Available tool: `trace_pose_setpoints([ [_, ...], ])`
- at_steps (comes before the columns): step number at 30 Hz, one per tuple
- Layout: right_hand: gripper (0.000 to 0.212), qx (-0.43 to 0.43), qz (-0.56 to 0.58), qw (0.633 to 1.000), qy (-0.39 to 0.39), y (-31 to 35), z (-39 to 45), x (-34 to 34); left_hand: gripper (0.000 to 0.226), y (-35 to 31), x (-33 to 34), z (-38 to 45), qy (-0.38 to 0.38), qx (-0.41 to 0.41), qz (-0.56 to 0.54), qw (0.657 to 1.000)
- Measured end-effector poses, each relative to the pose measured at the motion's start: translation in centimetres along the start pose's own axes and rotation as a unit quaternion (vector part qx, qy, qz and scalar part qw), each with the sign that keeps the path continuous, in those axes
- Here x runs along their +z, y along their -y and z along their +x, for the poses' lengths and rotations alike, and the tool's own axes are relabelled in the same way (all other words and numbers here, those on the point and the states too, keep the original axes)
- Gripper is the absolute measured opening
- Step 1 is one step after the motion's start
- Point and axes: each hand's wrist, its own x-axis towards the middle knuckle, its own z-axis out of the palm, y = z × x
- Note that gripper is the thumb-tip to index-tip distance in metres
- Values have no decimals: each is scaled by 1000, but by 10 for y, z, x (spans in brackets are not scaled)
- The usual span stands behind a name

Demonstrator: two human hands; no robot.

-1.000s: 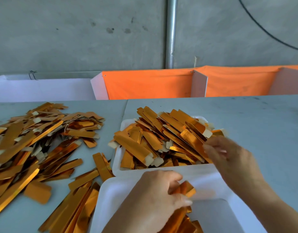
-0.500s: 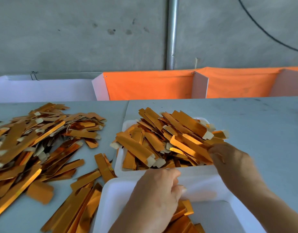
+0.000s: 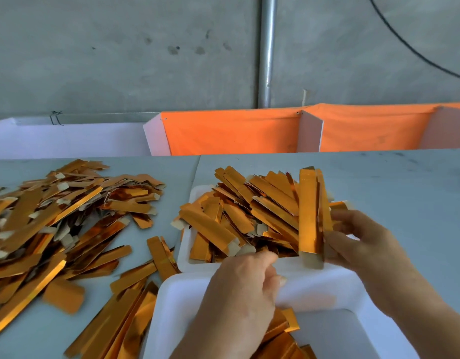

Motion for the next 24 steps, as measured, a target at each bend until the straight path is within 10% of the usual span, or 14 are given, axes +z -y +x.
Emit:
trace_pose_setpoints([
  [4, 24, 56, 264, 935, 230, 10, -10, -3, 44, -2, -1, 4, -29, -25, -199, 979],
  [9, 39, 62, 277, 916, 283, 13, -14, -1, 35, -7, -9, 2, 38, -72, -425, 902],
  [13, 26, 46, 225, 931, 282, 15, -20, 4, 51, -10, -14, -1, 55, -86, -387, 916],
  [18, 25, 28, 138, 962, 233, 14, -23, 7, 15, -7, -12, 0, 6, -136, -389, 911],
  [24, 12, 96, 153, 975, 132, 2, -10, 4, 13, 5, -6, 5, -151, -154, -225, 950],
])
